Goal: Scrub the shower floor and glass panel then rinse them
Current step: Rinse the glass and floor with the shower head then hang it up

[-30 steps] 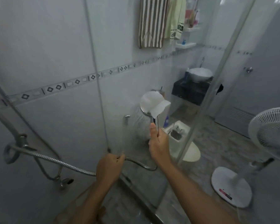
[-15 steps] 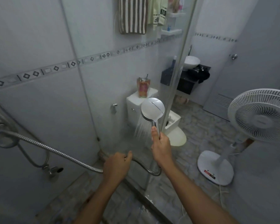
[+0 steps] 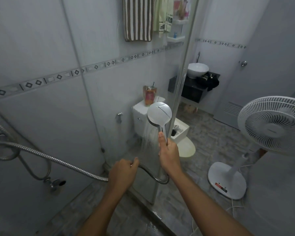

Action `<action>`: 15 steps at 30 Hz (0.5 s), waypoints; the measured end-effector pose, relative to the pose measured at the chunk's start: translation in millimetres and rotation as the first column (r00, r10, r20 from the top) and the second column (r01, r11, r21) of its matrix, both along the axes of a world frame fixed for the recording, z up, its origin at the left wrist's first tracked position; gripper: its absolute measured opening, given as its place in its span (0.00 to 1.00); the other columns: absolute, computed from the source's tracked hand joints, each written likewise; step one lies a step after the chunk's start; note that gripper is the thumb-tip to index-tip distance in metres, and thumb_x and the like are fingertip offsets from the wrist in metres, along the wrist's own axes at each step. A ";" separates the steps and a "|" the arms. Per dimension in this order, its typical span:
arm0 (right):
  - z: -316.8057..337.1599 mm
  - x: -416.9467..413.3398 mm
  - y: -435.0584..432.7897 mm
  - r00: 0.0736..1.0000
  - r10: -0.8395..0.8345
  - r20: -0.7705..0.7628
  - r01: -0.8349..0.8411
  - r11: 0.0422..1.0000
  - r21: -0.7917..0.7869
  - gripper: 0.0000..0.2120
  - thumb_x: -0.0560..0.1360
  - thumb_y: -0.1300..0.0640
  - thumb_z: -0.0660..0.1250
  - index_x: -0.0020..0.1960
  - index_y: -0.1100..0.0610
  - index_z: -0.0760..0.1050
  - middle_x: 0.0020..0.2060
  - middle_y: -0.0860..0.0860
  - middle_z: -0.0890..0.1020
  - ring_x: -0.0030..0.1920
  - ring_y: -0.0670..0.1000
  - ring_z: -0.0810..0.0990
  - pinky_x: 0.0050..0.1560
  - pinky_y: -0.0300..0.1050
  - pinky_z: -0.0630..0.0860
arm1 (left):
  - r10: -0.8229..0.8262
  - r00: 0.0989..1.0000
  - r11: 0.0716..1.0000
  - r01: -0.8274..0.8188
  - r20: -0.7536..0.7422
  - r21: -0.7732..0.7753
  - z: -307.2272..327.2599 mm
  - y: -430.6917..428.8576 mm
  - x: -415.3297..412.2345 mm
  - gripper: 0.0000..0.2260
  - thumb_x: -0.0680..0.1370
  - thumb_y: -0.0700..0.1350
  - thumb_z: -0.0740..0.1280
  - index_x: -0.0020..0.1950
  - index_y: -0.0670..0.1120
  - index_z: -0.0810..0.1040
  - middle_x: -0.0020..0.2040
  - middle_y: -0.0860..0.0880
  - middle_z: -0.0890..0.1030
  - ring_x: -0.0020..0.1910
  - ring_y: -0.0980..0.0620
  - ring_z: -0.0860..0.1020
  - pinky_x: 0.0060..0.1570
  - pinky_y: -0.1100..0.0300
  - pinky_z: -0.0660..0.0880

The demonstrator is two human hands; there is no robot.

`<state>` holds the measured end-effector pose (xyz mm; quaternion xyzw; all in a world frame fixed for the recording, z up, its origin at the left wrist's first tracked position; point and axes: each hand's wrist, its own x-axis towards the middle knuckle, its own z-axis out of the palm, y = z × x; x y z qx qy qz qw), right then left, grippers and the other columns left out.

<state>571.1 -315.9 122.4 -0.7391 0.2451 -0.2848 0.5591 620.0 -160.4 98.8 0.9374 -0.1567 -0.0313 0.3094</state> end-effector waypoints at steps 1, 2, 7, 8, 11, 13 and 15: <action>7.8 3.1 -0.9 1.000 0.002 0.011 -0.002 1.000 -0.006 0.27 0.78 0.31 0.57 0.34 0.52 0.61 0.27 0.52 0.64 0.28 0.50 0.64 0.30 0.48 0.63 | 0.004 1.000 1.000 -0.004 0.004 -0.013 8.1 -2.0 3.7 0.25 0.81 0.58 0.61 0.40 0.36 0.78 0.39 0.37 0.81 0.43 0.37 0.81 0.41 0.51 0.74; 15.0 5.7 -1.5 1.000 0.005 0.023 -0.005 1.000 -0.008 0.27 0.78 0.31 0.57 0.34 0.52 0.61 0.27 0.52 0.64 0.27 0.50 0.64 0.30 0.48 0.62 | 0.008 1.000 0.999 -0.007 0.012 -0.033 15.9 -3.9 7.0 0.26 0.81 0.58 0.61 0.39 0.36 0.78 0.39 0.37 0.81 0.43 0.37 0.81 0.40 0.51 0.74; 78.5 29.4 -6.8 0.992 0.017 0.127 -0.011 0.999 -0.047 0.30 0.76 0.27 0.56 0.36 0.54 0.63 0.28 0.54 0.64 0.27 0.52 0.63 0.27 0.53 0.64 | 0.035 0.999 0.984 -0.029 0.029 -0.176 72.5 -15.9 39.0 0.28 0.81 0.56 0.62 0.28 0.38 0.66 0.29 0.39 0.70 0.38 0.36 0.79 0.34 0.52 0.64; 96.6 33.8 -8.0 0.988 0.010 0.156 0.001 0.997 -0.073 0.30 0.77 0.27 0.56 0.36 0.54 0.64 0.28 0.54 0.65 0.27 0.52 0.64 0.27 0.52 0.64 | 0.033 0.998 0.977 -0.020 0.056 -0.211 87.9 -19.0 47.4 0.28 0.81 0.55 0.63 0.28 0.39 0.64 0.28 0.39 0.69 0.38 0.36 0.79 0.34 0.53 0.63; 158.7 45.1 -13.5 0.959 0.010 0.282 0.028 0.991 -0.131 0.29 0.79 0.31 0.56 0.36 0.56 0.66 0.28 0.54 0.66 0.27 0.51 0.64 0.27 0.47 0.63 | 0.006 0.985 0.955 0.045 0.171 -0.294 143.0 -28.2 70.0 0.28 0.78 0.61 0.59 0.26 0.41 0.63 0.28 0.39 0.72 0.36 0.38 0.78 0.33 0.51 0.66; 201.2 49.9 -18.3 0.932 -0.017 0.361 0.078 0.985 -0.154 0.29 0.77 0.31 0.56 0.36 0.57 0.67 0.27 0.53 0.65 0.26 0.51 0.64 0.26 0.44 0.63 | 0.001 0.971 0.932 0.085 0.238 -0.352 182.1 -33.9 80.7 0.27 0.75 0.61 0.57 0.26 0.41 0.64 0.25 0.41 0.72 0.31 0.40 0.77 0.33 0.51 0.70; 241.0 53.3 -22.9 0.907 -0.029 0.421 0.109 0.980 -0.168 0.30 0.76 0.29 0.55 0.37 0.57 0.67 0.26 0.53 0.66 0.25 0.49 0.65 0.26 0.45 0.64 | 0.004 0.954 0.903 0.126 0.301 -0.410 219.3 -39.5 91.0 0.28 0.77 0.59 0.61 0.25 0.41 0.63 0.22 0.44 0.68 0.27 0.44 0.72 0.29 0.54 0.67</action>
